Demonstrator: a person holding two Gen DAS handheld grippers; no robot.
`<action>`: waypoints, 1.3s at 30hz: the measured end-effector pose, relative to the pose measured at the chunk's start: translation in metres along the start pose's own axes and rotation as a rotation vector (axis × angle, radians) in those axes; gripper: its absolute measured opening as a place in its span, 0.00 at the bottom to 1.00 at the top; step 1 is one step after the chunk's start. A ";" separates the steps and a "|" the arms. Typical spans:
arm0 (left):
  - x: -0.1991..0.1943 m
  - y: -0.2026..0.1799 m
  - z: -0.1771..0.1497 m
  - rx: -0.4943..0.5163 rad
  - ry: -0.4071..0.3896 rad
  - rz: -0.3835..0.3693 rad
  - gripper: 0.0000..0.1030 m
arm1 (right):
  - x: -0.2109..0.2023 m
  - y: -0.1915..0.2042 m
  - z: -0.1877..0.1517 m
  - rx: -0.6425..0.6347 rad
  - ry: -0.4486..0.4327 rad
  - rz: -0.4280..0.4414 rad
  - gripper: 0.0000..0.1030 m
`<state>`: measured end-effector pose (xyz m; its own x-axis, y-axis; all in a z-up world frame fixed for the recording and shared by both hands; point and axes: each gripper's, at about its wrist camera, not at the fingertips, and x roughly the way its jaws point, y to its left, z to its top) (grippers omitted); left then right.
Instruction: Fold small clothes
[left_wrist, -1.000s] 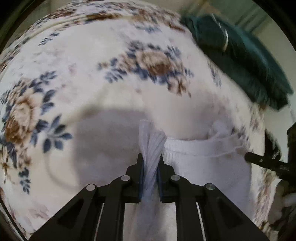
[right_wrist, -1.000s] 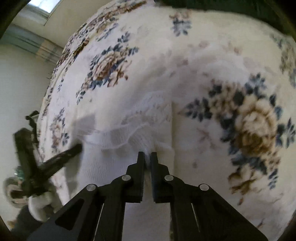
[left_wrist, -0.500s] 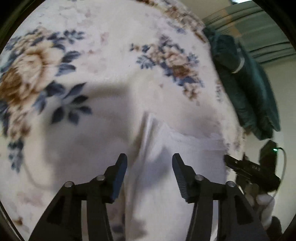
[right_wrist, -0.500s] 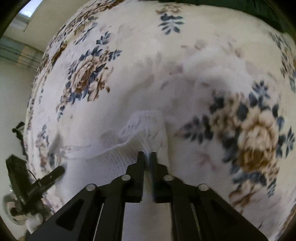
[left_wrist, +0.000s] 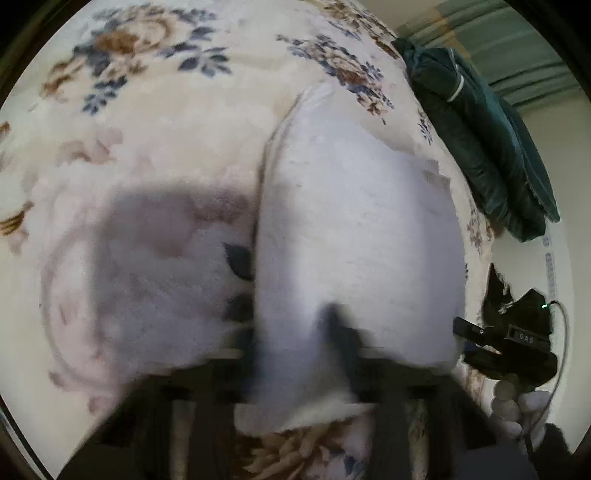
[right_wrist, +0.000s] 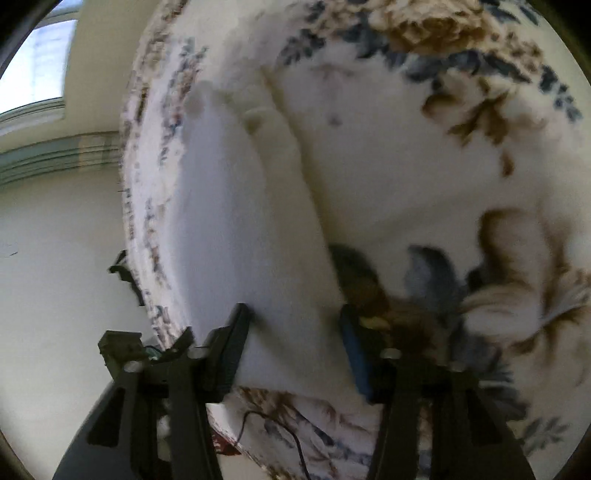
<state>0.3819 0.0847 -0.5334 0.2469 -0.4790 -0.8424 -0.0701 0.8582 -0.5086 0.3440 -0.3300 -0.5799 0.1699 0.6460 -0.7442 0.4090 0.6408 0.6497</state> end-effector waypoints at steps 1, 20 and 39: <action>0.000 -0.002 0.001 -0.004 -0.009 0.008 0.08 | -0.002 0.003 -0.004 -0.021 -0.024 -0.030 0.14; 0.031 -0.044 0.105 0.127 0.022 0.140 0.49 | -0.006 0.076 0.088 -0.176 -0.086 -0.217 0.42; 0.069 -0.007 0.176 -0.019 -0.039 0.050 0.11 | 0.019 0.086 0.176 -0.120 -0.244 -0.205 0.04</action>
<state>0.5694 0.0784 -0.5567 0.2797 -0.4279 -0.8595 -0.1014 0.8770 -0.4696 0.5406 -0.3358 -0.5654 0.3104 0.3898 -0.8670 0.3509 0.8007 0.4856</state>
